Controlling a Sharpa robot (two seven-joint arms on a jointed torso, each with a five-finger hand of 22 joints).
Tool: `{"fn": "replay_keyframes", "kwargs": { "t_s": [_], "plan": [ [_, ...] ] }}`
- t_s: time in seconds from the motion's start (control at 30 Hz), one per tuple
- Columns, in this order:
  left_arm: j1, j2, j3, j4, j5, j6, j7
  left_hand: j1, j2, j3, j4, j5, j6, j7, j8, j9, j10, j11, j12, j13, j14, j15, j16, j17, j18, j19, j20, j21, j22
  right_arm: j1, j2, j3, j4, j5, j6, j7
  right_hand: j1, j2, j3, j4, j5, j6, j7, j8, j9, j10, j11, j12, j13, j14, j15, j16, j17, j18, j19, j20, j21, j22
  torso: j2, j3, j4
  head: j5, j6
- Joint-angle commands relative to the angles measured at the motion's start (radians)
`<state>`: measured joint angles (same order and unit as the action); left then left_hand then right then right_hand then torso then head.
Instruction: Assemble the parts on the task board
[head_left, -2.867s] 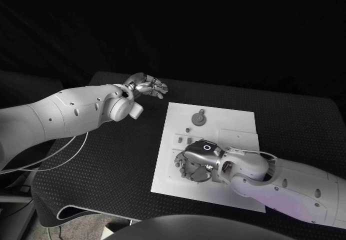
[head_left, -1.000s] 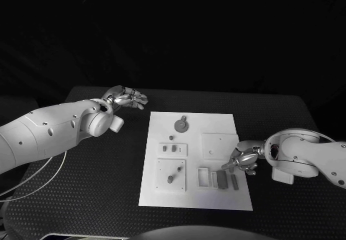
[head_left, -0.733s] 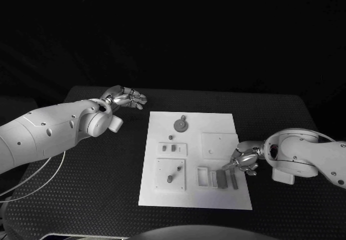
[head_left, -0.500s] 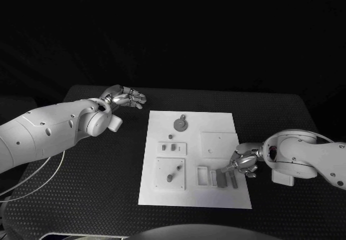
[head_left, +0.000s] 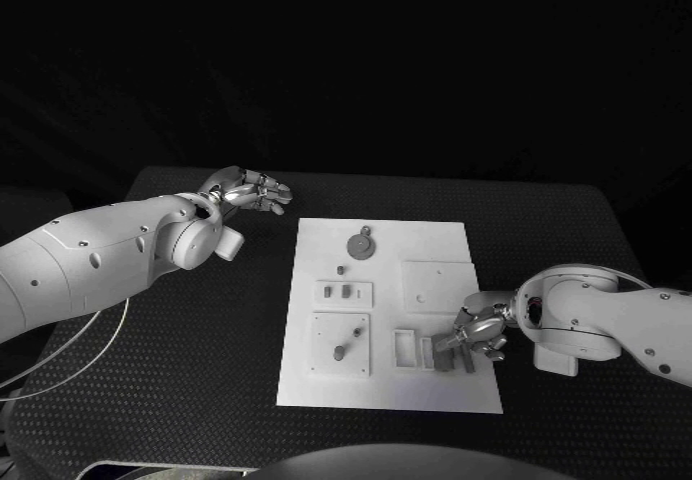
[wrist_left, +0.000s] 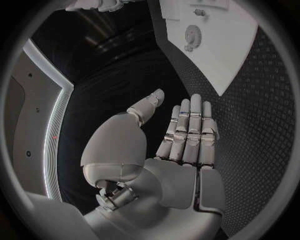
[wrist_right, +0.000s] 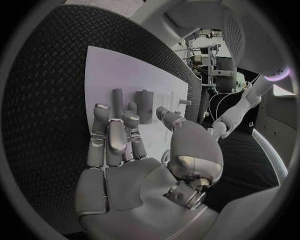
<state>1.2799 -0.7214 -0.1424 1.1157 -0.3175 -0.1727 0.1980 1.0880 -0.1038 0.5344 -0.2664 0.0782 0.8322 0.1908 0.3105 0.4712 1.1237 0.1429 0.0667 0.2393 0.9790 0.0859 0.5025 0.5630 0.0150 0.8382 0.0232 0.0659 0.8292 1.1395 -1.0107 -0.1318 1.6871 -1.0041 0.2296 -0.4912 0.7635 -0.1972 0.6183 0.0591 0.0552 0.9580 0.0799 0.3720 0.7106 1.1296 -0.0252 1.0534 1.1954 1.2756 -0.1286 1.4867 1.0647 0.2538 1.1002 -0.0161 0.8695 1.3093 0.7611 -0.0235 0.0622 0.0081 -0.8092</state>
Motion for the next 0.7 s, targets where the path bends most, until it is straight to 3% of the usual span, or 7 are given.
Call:
{"fn": "replay_keyframes", "kwargs": {
  "t_s": [0.03,0.5,0.6,0.7],
  "plan": [
    [0.001,0.0,0.001,0.002,0.007,0.013,0.005,-0.007,0.003,-0.006,-0.001,-0.005,-0.004,-0.001,0.006,-0.001,-0.005,-0.001,0.005,-0.001,0.007,0.003,-0.005,0.001,-0.015,0.005,-0.001,0.002,-0.001,-0.006,0.011,0.0,-0.002,-0.018,-0.01,0.0,-0.008,-0.003,0.001,-0.01,-0.005,-0.002,0.008,-0.008,-0.005,-0.001,0.002,0.002,-0.002,-0.011,0.001,0.0,-0.004,0.008,-0.008,-0.003,0.004,0.019,0.0,0.0008,0.0008,0.001,-0.002],
    [0.001,-0.002,0.001,0.004,0.007,0.014,0.004,-0.009,0.003,-0.007,0.0,-0.005,-0.005,-0.001,0.006,-0.001,-0.005,0.0,0.005,-0.002,0.007,0.003,-0.006,0.003,-0.015,0.005,-0.001,0.002,-0.002,-0.025,0.043,-0.003,-0.022,-0.053,-0.033,0.0,-0.006,-0.011,0.008,-0.024,-0.004,-0.008,0.015,-0.031,-0.018,-0.008,0.009,0.0,-0.004,-0.027,0.007,-0.004,-0.022,0.008,-0.015,0.0,0.007,0.018,0.0,0.0008,0.0005,0.003,-0.007],
    [0.001,-0.003,0.001,0.005,0.007,0.014,0.003,-0.009,0.003,-0.007,0.0,-0.005,-0.005,-0.001,0.006,-0.001,-0.005,0.0,0.005,-0.002,0.008,0.003,-0.006,0.003,-0.015,0.005,-0.001,0.002,-0.002,-0.025,0.042,-0.003,-0.022,-0.057,-0.046,0.002,0.005,0.023,0.001,-0.06,-0.005,0.0,0.016,-0.037,-0.022,-0.009,0.01,0.003,-0.004,-0.026,0.009,-0.002,-0.02,0.008,-0.019,0.002,0.011,0.019,0.0,0.0009,0.0005,0.005,-0.008],
    [0.001,-0.003,0.001,0.005,0.008,0.013,0.003,-0.009,0.003,-0.007,0.0,-0.005,-0.005,-0.001,0.006,-0.002,-0.005,0.0,0.005,-0.002,0.007,0.003,-0.007,0.003,-0.015,0.005,-0.001,0.002,-0.002,-0.025,0.037,-0.003,-0.019,-0.055,-0.061,0.009,0.011,0.089,-0.019,-0.138,-0.006,0.016,0.015,-0.041,-0.024,-0.008,0.006,0.007,-0.006,-0.023,0.007,0.002,-0.018,0.008,-0.024,0.005,0.017,0.019,0.0,0.0008,-0.0004,0.005,-0.007]
  ]
}}
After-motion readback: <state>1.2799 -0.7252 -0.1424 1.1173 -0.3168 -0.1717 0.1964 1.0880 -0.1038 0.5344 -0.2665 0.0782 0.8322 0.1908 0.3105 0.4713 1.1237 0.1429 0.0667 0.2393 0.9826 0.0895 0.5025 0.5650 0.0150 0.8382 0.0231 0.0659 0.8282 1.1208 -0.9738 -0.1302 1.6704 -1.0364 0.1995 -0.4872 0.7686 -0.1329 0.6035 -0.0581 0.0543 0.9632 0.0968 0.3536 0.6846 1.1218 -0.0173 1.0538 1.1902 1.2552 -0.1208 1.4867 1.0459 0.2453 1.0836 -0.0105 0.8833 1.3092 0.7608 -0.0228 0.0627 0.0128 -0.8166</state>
